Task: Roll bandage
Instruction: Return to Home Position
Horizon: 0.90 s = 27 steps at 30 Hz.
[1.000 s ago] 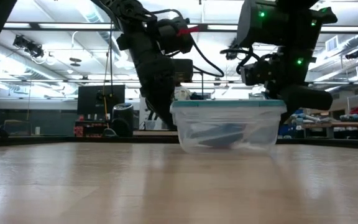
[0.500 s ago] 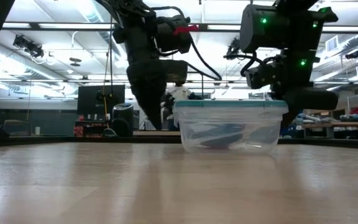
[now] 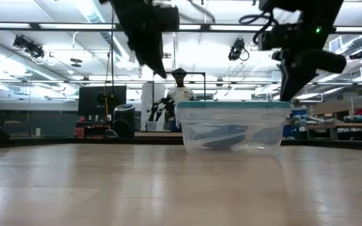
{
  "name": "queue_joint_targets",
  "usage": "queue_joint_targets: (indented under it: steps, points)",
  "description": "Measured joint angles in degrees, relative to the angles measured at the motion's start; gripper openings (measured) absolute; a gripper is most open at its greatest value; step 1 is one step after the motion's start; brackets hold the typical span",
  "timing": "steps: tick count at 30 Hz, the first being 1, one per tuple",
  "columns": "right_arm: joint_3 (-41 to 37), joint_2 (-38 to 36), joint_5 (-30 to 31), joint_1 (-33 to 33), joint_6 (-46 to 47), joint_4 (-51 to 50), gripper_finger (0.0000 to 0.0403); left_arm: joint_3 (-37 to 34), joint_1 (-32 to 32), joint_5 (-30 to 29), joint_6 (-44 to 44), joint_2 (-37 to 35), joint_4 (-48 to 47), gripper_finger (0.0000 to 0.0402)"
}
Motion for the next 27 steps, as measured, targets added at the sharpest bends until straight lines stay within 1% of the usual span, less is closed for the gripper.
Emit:
queue_joint_targets:
  steps: [5,10,15,18,23,27]
  points:
    - [0.0,-5.3,-0.2,0.0,1.2,-1.1,0.0000,0.0,-2.8,-4.5,1.4,-4.7,0.4,0.0000]
    - [0.0,-11.5,-1.9,1.4,1.3,-0.7,0.0000,0.0,-5.6,-5.8,3.6,-7.7,0.9,0.0000]
    - [0.0,-18.9,-2.1,4.4,1.3,1.6,0.0000,-0.4,-9.3,-5.3,7.0,-10.9,6.3,0.0000]
    - [0.0,-22.9,-2.1,6.2,1.3,3.0,0.0000,-0.4,-11.0,-5.2,7.4,-13.1,8.4,0.0000]
    - [0.0,-29.0,-2.2,9.4,0.8,5.1,0.0000,-0.8,-13.3,-2.9,7.5,-17.9,8.8,0.0000]
    - [0.0,-34.0,-2.2,12.9,-0.3,8.2,0.0000,-6.4,-15.2,-1.8,8.7,-24.3,14.8,0.0000]
